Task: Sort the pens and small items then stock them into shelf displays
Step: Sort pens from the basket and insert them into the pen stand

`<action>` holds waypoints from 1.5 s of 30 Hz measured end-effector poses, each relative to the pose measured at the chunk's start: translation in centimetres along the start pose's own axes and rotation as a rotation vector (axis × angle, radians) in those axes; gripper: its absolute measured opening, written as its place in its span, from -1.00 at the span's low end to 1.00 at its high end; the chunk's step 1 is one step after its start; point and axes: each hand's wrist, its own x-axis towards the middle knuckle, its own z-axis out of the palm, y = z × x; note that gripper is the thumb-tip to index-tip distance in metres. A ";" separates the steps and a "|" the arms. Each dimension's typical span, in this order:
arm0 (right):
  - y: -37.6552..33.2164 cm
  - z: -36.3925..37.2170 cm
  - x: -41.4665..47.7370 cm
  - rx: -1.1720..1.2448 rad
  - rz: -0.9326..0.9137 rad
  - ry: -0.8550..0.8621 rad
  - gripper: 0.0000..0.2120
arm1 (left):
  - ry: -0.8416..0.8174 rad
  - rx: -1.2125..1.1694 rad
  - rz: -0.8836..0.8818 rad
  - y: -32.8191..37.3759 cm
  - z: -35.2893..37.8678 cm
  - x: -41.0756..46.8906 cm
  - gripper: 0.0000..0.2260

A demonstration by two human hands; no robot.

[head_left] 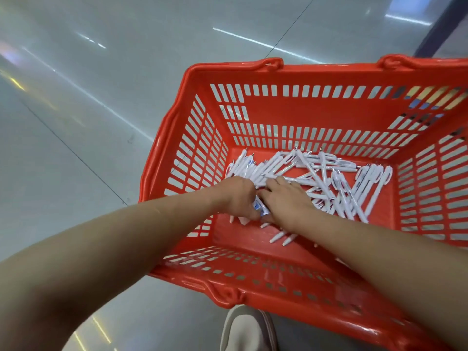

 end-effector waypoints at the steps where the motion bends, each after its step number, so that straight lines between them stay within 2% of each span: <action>1: 0.1 -0.2 0.0 0.012 -0.009 -0.028 -0.50 | 0.017 -0.046 0.001 0.1 -0.2 0.1 -0.76; 4: 1.0 -1.1 -0.1 0.017 -0.043 -0.097 -0.54 | 0.112 -0.029 0.065 0.4 -0.2 0.1 -0.68; 7: 2.7 -1.9 -0.7 -0.068 -0.011 -0.110 -0.62 | 0.140 0.120 0.163 0.7 0.5 0.2 -0.57; 11: 4.2 -1.8 -1.6 -0.080 0.043 -0.116 -0.71 | 0.081 0.377 0.307 0.6 1.8 0.6 -0.62; 17: 4.5 -1.8 -1.8 0.061 0.081 -0.022 -0.90 | 0.105 0.442 0.343 0.7 2.0 0.9 -0.65; 19: 4.7 -1.3 -2.1 0.096 0.087 -0.052 -0.86 | 0.105 0.369 0.314 0.8 1.8 1.0 -0.69; 22: 4.0 -0.1 -2.6 0.136 0.094 -0.048 -0.59 | 0.121 0.167 0.154 0.7 0.6 1.0 -0.72; 28: 2.0 0.1 -0.9 0.050 0.047 -0.045 -0.62 | 0.069 -0.365 -0.007 0.1 -0.9 0.4 -0.74; 30: 1.5 -0.8 -0.4 0.264 0.174 -0.009 -0.74 | 0.085 -0.606 -0.026 0.2 -1.2 0.4 -0.73; 31: 1.4 -1.4 -0.2 0.531 0.299 0.007 -0.80 | 0.114 -0.735 -0.034 0.4 -1.5 0.3 -0.73; 33: 1.9 -3.2 -0.2 1.281 0.553 -0.052 -0.95 | 0.213 -0.999 -0.039 1.0 -2.4 0.4 -0.72; 35: 2.9 -4.8 -0.6 1.934 0.639 -0.167 -0.84 | 0.301 -1.207 -0.021 1.6 -3.4 0.7 -0.70; 36: 3.6 -5.3 -0.8 2.100 0.633 -0.161 -0.78 | 0.330 -1.271 -0.004 2.0 -3.8 0.9 -0.68; 39: 4.3 -6.3 -2.1 2.255 0.553 -0.121 -0.65 | 0.397 -1.197 0.081 3.8 -4.5 1.8 -0.72; 42: 5.1 -6.6 -3.8 2.346 0.546 0.013 -0.56 | 0.485 -0.792 0.233 6.0 -5.3 1.4 -0.79; 45: 7.0 -7.4 -6.5 2.193 0.639 0.085 -0.69 | 0.502 -0.660 0.392 8.3 -5.4 0.6 -0.79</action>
